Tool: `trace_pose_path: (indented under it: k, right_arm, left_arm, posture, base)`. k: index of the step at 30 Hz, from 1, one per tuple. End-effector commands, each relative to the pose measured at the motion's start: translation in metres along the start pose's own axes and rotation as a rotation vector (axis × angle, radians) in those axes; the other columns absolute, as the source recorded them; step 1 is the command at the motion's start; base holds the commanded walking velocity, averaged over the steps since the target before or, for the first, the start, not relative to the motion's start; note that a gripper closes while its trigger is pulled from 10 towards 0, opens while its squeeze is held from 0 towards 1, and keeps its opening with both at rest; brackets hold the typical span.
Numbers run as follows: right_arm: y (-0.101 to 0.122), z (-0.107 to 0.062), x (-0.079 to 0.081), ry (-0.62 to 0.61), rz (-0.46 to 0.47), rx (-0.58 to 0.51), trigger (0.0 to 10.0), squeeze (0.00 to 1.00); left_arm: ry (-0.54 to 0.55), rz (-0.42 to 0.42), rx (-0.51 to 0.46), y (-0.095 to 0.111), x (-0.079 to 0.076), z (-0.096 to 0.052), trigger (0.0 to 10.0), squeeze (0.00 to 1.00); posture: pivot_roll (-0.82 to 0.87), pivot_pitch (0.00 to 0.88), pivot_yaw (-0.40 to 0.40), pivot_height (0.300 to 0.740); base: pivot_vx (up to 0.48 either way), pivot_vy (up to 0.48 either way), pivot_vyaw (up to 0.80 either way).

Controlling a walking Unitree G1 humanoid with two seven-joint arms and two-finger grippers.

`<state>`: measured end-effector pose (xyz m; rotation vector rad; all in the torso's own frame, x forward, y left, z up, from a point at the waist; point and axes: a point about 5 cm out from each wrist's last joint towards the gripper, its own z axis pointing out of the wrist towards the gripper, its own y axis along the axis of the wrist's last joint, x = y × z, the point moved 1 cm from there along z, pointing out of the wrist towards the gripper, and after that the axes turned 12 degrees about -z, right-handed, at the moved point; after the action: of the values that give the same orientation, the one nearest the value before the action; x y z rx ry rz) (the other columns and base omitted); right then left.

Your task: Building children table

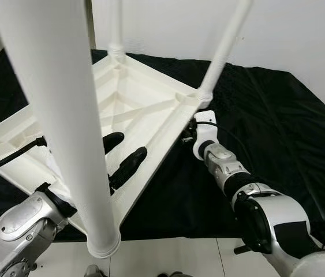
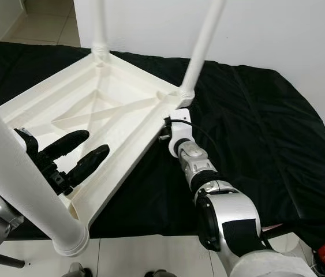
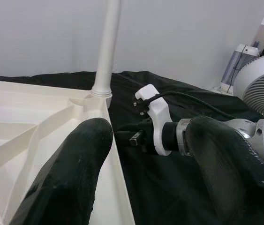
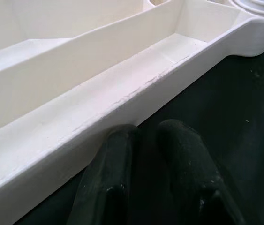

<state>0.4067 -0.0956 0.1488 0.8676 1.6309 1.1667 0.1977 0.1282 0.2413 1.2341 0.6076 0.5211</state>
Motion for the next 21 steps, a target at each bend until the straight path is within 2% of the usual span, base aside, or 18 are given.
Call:
trace_pose_path:
  k: [1, 6, 9, 10, 14, 18, 19, 21]
  right_arm:
    - [0.009, 0.003, 0.007, 0.024, -0.012, -0.026, 10.0, 0.00]
    - [0.007, 0.004, 0.004, -0.033, -0.031, 0.006, 10.0, 0.00]
    - [0.001, 0.000, -0.011, -0.169, -0.048, 0.036, 10.0, 0.00]
    - [0.001, 0.000, -0.011, -0.169, -0.048, 0.036, 10.0, 0.00]
    - [0.000, -0.005, -0.023, -0.224, -0.001, -0.025, 10.0, 0.00]
    - [-0.002, -0.007, -0.027, -0.234, 0.007, -0.042, 10.0, 0.00]
    - [-0.011, -0.014, -0.035, -0.271, 0.003, -0.039, 10.0, 0.00]
    - [-0.014, -0.016, -0.037, -0.287, -0.002, -0.038, 10.0, 0.00]
  left_arm:
    - [-0.024, -0.008, 0.003, 0.000, -0.007, 0.000, 10.0, 0.00]
    - [-0.024, -0.013, 0.004, 0.000, -0.008, 0.001, 10.0, 0.00]
    - [-0.025, -0.003, 0.016, 0.000, -0.008, 0.001, 10.0, 0.00]
    - [-0.025, -0.003, 0.016, 0.000, -0.008, 0.001, 10.0, 0.00]
    - [0.001, 0.021, 0.030, -0.001, -0.001, -0.001, 10.0, 0.00]
    - [0.013, 0.033, 0.030, 0.000, 0.003, -0.001, 10.0, 0.00]
    - [0.029, 0.046, 0.021, 0.001, 0.009, 0.000, 10.0, 0.00]
    - [0.034, 0.050, 0.016, 0.001, 0.011, 0.001, 10.0, 0.00]
  posture:
    - [0.12, 0.154, -0.106, 0.740]
    - [0.13, 0.144, -0.111, 0.740]
    - [0.13, 0.139, -0.111, 0.740]
    - [0.13, 0.139, -0.111, 0.740]
    - [0.12, 0.142, -0.108, 0.740]
    - [0.12, 0.138, -0.108, 0.740]
    - [0.11, 0.124, -0.111, 0.740]
    - [0.11, 0.124, -0.111, 0.740]
  base:
    - [0.000, 0.000, 0.00]
    - [0.000, 0.000, 0.00]
    - [0.000, 0.000, 0.00]
    - [0.000, 0.000, 0.00]
    - [0.000, 0.000, 0.00]
    - [0.000, 0.000, 0.00]
    - [0.000, 0.000, 0.00]
    - [0.000, 0.000, 0.00]
